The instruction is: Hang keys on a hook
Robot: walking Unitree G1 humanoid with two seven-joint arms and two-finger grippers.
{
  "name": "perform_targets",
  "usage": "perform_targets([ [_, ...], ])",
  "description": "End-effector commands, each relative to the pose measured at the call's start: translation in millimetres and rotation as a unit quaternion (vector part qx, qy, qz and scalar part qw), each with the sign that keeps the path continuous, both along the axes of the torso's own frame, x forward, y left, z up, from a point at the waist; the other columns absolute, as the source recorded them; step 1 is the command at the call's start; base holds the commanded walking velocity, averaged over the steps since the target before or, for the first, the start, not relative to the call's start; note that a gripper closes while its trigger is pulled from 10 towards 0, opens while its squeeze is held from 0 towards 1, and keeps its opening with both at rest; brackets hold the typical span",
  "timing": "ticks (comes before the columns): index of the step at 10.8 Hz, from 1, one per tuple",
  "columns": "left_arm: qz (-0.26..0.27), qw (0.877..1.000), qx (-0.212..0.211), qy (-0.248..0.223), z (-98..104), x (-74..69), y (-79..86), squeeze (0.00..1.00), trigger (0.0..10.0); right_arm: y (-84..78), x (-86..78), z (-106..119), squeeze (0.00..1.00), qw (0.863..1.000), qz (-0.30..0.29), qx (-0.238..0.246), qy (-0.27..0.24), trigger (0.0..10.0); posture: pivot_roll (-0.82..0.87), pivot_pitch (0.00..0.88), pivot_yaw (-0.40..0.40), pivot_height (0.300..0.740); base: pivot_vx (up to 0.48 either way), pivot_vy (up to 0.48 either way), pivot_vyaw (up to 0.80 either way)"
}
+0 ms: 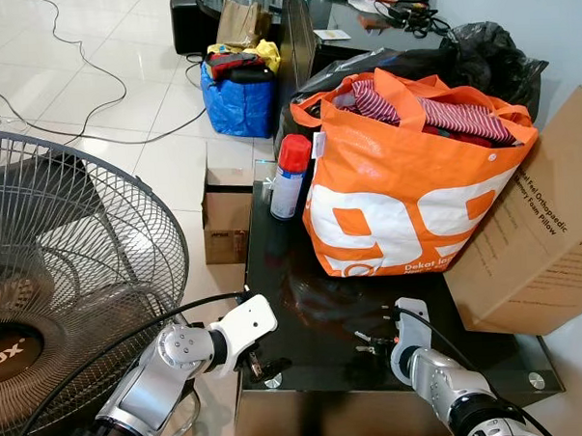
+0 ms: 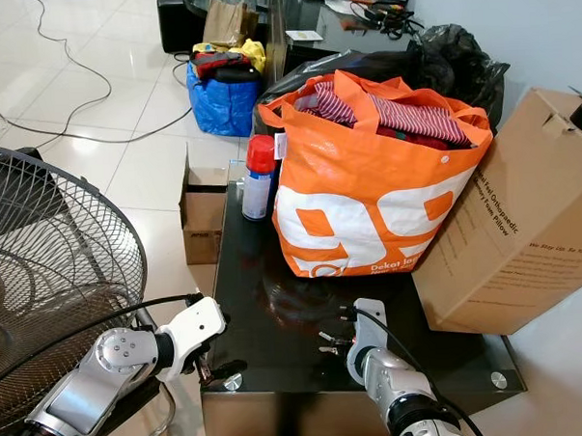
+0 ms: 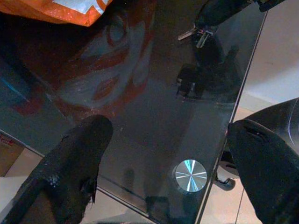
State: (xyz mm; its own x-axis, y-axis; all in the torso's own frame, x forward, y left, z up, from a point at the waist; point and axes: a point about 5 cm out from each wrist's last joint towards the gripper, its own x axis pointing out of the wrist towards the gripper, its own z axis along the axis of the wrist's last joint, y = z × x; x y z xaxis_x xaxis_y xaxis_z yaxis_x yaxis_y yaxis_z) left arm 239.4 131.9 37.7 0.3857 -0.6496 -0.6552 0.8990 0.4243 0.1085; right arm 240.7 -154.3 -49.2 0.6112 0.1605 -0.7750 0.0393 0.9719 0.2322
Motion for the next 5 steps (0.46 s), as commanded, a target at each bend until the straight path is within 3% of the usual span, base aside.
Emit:
perform_targets([
  [1, -0.008, 1.0, -0.001, -0.007, 2.8, 1.4, -5.6, 0.31, 10.0, -4.6, -5.6, -4.6, 0.0, 1.0, -0.015, -0.002, 0.019, 0.0, 0.02, 0.0, -0.181, 0.74, 0.0, 0.0, 0.0],
  [5, -0.005, 1.0, 0.001, -0.008, 2.3, 4.1, -4.3, 0.31, 10.0, -4.6, -3.1, -3.5, 0.0, 1.0, -0.021, 0.003, 0.018, 0.0, 0.02, 0.0, -0.179, 0.74, 0.0, 0.0, 0.0],
])
